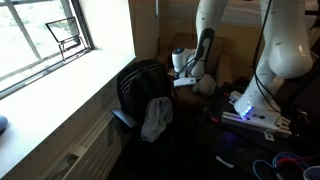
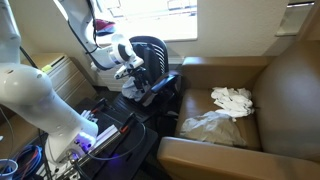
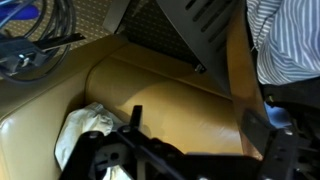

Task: Move the belt to the seat of the black chair

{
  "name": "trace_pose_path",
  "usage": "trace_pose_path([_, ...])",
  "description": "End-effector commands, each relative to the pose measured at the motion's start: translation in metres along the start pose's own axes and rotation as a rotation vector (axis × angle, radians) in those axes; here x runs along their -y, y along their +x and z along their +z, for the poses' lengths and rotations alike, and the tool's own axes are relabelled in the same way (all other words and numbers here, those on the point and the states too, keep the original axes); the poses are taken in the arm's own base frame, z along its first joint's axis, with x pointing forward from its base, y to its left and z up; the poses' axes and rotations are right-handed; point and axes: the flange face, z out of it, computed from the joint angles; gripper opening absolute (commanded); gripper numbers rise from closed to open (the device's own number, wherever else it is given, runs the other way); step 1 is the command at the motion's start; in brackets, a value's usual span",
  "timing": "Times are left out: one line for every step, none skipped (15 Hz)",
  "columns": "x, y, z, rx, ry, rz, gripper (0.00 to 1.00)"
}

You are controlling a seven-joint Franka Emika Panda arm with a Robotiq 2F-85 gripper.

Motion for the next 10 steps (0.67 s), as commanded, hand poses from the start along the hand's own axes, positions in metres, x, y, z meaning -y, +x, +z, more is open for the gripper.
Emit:
trace_pose_path([0.002,0.005,0.008,0.002,-0.004,0.008,1.0])
trace_pose_path([0.002,0.005,0.01,0.001,-0.01,0.008,1.0])
trace_pose_path([0.003,0.002,0.009,0.0,-0.009,0.006,1.0])
trace_pose_path([0.005,0.0,0.007,-0.002,-0.006,0.002,1.0])
trace_pose_path([0.004,-0.008,0.005,0.004,0.006,-0.119,1.0])
trace_pose_path([0.003,-0.012,0.005,-0.005,0.017,-0.18,1.0])
trace_pose_path([0.005,-0.013,0.008,-0.011,0.019,-0.237,1.0])
trace_pose_path([0.008,-0.01,0.014,-0.018,0.022,-0.291,1.0])
trace_pose_path([0.01,-0.01,0.017,-0.023,0.025,-0.346,1.0])
trace_pose_path([0.011,-0.007,0.02,-0.044,0.015,-0.399,1.0])
